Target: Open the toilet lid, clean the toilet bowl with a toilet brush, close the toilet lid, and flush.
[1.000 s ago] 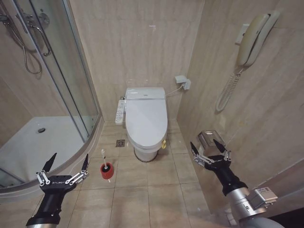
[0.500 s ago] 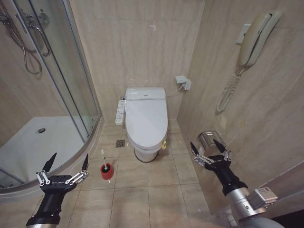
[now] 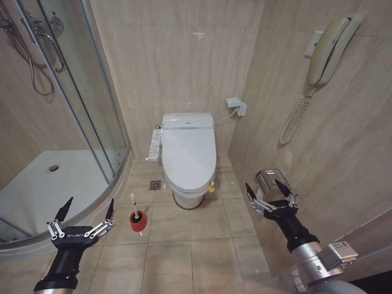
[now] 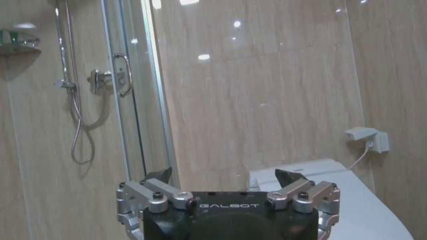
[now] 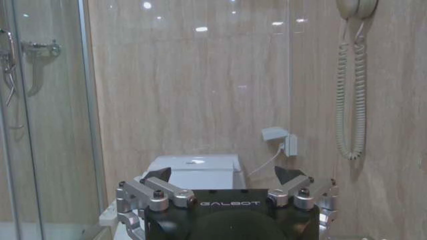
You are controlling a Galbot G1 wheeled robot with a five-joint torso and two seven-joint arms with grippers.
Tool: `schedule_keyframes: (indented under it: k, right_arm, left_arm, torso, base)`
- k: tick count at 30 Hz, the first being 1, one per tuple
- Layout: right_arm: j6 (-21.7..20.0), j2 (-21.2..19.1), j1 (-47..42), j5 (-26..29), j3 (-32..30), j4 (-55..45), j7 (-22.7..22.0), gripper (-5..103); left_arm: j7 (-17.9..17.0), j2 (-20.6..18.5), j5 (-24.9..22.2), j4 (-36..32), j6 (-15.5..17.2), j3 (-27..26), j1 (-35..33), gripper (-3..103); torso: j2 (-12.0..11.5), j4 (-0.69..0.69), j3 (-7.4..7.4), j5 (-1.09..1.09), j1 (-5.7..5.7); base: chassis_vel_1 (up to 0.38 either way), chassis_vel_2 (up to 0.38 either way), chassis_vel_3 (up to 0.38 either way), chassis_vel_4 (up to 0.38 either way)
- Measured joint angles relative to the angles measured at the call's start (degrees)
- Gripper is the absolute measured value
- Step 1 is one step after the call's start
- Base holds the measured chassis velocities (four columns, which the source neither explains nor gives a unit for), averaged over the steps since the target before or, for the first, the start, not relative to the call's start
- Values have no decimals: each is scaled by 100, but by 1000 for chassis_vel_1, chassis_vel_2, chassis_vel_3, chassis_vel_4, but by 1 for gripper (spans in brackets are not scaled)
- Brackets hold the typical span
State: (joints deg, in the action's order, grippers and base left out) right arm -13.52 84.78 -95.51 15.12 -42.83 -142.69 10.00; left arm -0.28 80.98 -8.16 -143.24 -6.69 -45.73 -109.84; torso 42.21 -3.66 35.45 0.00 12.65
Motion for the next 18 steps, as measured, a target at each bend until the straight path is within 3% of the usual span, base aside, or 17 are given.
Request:
schedule_keyframes:
  k: [18]
  right_arm:
    - [0,0,0,0,0,0,0,100]
  left_arm:
    - [0,0,0,0,0,0,0,100]
  torso:
    - [0,0,0,0,0]
  base:
    - [0,0,0,0]
